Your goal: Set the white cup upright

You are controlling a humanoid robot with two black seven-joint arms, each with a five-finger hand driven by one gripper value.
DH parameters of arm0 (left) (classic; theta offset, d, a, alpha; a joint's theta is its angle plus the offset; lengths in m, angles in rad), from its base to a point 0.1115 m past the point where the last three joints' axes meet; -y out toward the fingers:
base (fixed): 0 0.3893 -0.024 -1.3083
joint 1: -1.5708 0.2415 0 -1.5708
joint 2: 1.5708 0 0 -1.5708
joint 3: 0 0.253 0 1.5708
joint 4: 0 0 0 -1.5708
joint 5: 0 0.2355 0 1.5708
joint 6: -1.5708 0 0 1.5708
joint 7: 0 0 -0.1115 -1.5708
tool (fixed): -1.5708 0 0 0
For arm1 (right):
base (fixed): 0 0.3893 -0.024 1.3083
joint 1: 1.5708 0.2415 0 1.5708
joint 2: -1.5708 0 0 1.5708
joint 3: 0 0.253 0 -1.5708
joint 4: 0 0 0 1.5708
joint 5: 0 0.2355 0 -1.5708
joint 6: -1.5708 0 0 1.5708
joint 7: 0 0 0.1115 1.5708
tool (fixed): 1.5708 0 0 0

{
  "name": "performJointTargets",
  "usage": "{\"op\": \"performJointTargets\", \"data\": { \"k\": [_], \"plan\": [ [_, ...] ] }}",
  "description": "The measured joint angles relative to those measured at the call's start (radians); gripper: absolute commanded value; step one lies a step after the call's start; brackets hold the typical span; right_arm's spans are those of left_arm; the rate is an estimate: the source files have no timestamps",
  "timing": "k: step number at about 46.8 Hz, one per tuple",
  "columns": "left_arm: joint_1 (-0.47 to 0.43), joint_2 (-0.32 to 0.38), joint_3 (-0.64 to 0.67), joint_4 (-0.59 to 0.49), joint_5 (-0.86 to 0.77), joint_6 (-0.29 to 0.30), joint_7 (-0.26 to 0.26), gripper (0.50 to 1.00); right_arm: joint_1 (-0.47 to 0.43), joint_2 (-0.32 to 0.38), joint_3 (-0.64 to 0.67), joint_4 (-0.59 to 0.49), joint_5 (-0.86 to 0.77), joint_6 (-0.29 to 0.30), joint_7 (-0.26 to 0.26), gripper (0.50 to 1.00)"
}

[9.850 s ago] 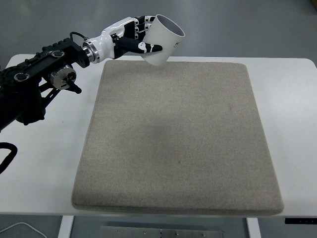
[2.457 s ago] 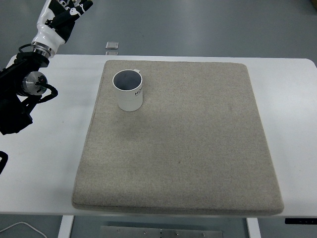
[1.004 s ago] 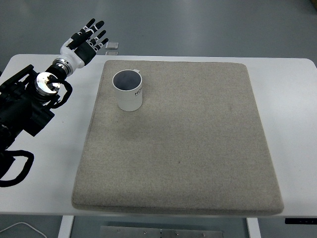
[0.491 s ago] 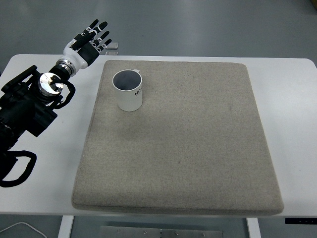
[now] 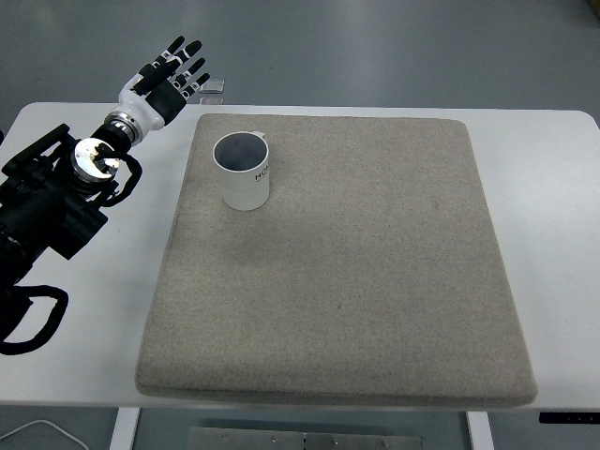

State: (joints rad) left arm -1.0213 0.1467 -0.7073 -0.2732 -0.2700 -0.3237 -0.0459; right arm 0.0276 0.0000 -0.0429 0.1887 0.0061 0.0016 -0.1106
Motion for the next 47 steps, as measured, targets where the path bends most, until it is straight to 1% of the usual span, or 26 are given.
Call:
{"op": "performJointTargets", "data": {
  "k": [34, 41, 45, 47],
  "plan": [
    [0.000, -0.001, 0.005, 0.001, 0.006, 0.000, -0.001, 0.994, 0.000, 0.000, 0.000, 0.000, 0.000, -0.001, -0.007, 0.930],
    [0.000, -0.005, -0.001, 0.002, -0.002, 0.000, 0.013, 0.994, 0.000, 0.000, 0.000, 0.000, 0.000, -0.001, -0.006, 0.930],
    [0.000, -0.018, -0.002, 0.002, -0.007, 0.006, 0.016, 0.994, 0.000, 0.000, 0.000, 0.002, 0.000, -0.001, -0.006, 0.930],
    [0.000, -0.028, -0.003, 0.002, -0.011, 0.021, 0.016, 0.994, 0.000, 0.000, 0.000, 0.003, 0.000, -0.001, -0.006, 0.930]
  ]
}}
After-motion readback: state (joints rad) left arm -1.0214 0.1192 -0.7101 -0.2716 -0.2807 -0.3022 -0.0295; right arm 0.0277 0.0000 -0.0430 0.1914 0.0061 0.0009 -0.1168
